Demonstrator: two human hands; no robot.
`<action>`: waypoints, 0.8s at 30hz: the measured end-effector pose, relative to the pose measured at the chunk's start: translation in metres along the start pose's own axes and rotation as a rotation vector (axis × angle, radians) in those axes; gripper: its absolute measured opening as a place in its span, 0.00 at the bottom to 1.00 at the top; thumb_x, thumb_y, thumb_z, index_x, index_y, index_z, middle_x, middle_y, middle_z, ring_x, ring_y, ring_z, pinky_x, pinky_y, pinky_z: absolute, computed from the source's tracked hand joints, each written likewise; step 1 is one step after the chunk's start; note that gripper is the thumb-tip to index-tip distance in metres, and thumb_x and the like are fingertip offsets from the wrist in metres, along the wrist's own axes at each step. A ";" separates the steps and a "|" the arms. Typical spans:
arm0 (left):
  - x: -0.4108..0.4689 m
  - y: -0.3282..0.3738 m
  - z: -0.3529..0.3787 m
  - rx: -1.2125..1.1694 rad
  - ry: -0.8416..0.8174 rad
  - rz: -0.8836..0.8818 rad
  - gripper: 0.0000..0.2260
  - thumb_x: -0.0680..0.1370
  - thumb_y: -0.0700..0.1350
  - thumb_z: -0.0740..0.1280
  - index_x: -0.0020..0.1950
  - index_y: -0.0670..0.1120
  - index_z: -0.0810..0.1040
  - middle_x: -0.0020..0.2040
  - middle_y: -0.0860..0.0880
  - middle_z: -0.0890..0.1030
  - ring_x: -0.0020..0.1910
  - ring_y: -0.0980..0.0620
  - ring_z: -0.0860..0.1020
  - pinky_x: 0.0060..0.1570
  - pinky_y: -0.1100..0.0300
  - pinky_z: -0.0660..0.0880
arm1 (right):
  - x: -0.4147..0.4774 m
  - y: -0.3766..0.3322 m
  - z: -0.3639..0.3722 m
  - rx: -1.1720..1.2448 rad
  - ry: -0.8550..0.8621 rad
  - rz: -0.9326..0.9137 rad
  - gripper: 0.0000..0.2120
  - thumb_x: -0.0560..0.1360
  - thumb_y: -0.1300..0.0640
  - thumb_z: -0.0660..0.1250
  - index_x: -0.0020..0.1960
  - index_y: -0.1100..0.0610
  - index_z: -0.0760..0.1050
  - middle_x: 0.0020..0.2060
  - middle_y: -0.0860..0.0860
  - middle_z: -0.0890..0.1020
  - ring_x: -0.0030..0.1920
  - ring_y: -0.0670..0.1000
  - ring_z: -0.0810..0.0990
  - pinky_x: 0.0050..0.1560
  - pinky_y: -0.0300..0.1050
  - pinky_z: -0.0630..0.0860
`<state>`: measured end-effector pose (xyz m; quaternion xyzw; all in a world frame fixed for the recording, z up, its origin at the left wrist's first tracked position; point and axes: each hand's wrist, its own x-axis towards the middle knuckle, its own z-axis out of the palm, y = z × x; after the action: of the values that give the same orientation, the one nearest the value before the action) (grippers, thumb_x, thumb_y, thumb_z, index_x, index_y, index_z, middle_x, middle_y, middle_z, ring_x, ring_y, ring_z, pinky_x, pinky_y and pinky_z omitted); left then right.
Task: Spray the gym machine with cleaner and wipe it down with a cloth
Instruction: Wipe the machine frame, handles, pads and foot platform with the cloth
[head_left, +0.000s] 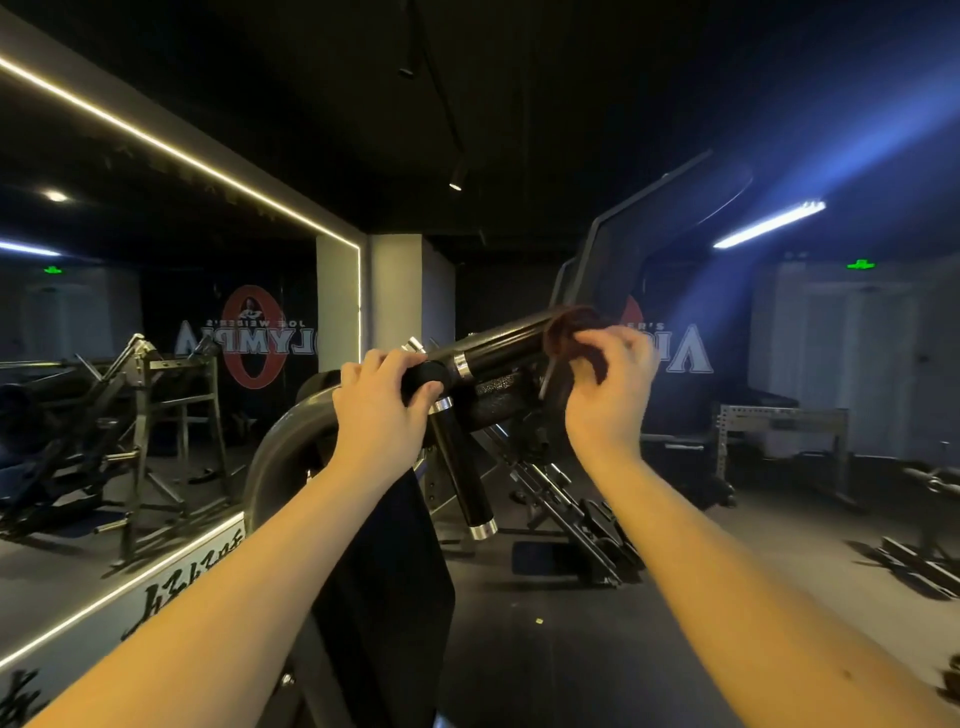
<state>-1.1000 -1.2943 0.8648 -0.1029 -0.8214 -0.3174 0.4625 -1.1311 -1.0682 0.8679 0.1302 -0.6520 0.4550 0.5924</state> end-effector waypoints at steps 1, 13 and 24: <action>0.001 0.000 -0.001 -0.003 -0.010 0.009 0.14 0.82 0.50 0.69 0.67 0.51 0.76 0.61 0.51 0.75 0.63 0.48 0.67 0.60 0.54 0.61 | -0.003 -0.012 0.004 0.135 0.044 0.183 0.11 0.79 0.62 0.70 0.56 0.47 0.77 0.61 0.47 0.75 0.63 0.45 0.74 0.71 0.53 0.73; 0.011 -0.009 -0.013 -0.084 -0.108 0.067 0.12 0.84 0.45 0.66 0.67 0.49 0.78 0.56 0.53 0.73 0.60 0.50 0.66 0.62 0.53 0.65 | -0.035 -0.070 0.056 0.627 0.148 0.786 0.13 0.81 0.57 0.70 0.63 0.47 0.75 0.59 0.44 0.80 0.65 0.52 0.78 0.70 0.59 0.74; 0.013 -0.026 -0.022 -0.195 -0.149 0.079 0.13 0.83 0.44 0.67 0.67 0.54 0.81 0.53 0.57 0.76 0.59 0.51 0.73 0.65 0.45 0.71 | 0.001 -0.101 0.017 0.184 -0.404 0.284 0.10 0.79 0.57 0.71 0.59 0.49 0.79 0.54 0.43 0.81 0.56 0.44 0.79 0.57 0.44 0.75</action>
<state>-1.1042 -1.3302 0.8727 -0.2030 -0.8139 -0.3689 0.4003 -1.0712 -1.1361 0.9148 0.1789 -0.7248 0.5555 0.3662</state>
